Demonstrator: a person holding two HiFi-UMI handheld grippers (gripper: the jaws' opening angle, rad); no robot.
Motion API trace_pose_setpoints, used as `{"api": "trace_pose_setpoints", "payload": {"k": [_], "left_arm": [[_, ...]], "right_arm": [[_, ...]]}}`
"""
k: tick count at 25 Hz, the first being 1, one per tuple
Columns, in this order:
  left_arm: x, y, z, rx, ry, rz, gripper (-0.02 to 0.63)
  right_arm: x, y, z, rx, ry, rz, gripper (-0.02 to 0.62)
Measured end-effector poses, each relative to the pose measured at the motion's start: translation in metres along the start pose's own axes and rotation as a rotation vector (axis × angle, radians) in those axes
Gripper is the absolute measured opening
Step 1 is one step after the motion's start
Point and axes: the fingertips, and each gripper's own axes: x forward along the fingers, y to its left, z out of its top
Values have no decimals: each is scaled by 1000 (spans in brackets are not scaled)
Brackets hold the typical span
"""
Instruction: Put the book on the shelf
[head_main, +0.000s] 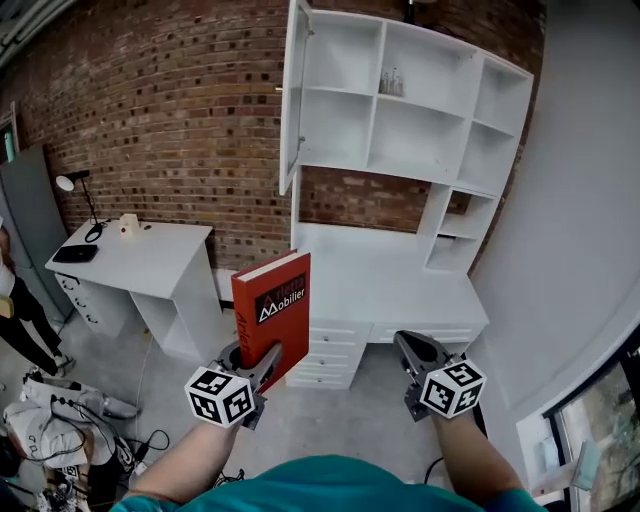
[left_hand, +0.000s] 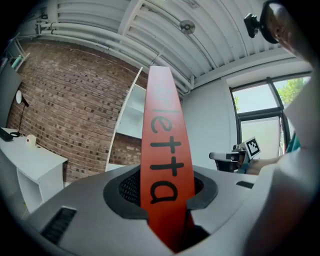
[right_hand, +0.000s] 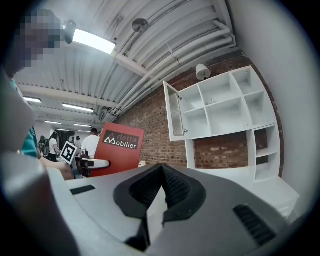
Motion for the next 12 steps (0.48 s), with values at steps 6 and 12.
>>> {"api": "trace_pose_setpoints", "payload": {"k": [6,12], "left_arm": [[42,67,26,4,19,-44,166],[81,104,34,9,31,-76,166]], "right_arm": [[84,-13,15,8,-4,-16,21],[129,-37,10,31,5,-42,21]]}}
